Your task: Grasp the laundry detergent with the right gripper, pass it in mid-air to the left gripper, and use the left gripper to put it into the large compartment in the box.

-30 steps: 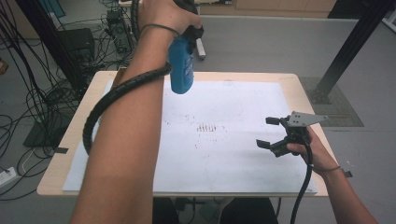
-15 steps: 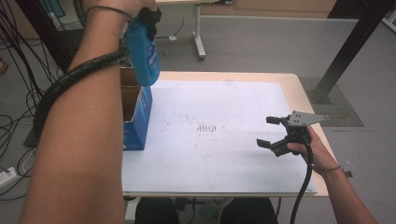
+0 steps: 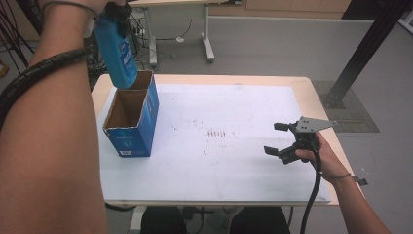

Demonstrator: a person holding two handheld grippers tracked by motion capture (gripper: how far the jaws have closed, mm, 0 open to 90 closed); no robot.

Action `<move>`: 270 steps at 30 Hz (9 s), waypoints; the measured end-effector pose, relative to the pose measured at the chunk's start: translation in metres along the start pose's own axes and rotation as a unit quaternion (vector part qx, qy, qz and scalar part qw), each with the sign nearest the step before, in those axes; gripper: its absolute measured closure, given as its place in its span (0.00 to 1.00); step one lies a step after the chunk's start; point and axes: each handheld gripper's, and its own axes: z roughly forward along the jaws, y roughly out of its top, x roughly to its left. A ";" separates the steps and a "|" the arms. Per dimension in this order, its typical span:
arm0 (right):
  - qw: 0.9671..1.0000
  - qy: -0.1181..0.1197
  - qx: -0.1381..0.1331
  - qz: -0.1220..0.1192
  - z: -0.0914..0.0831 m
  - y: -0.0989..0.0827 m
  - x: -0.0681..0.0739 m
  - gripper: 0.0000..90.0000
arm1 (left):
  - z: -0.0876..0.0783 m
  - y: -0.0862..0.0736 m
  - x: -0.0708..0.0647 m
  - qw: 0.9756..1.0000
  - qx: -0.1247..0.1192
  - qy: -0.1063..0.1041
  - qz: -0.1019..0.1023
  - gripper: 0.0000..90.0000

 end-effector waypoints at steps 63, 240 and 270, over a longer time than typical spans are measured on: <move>1.000 -0.006 0.004 0.024 0.012 -0.019 0.000 0.02 | 0.135 -0.001 0.021 0.998 0.063 -0.014 0.000 0.42; 0.999 -0.003 0.001 0.037 0.020 -0.032 0.000 0.02 | 0.257 -0.021 0.015 0.989 0.146 -0.018 0.006 0.42; 0.999 -0.002 -0.002 0.033 0.021 -0.028 0.000 0.02 | 0.224 -0.019 0.017 0.992 0.126 -0.016 -0.002 0.37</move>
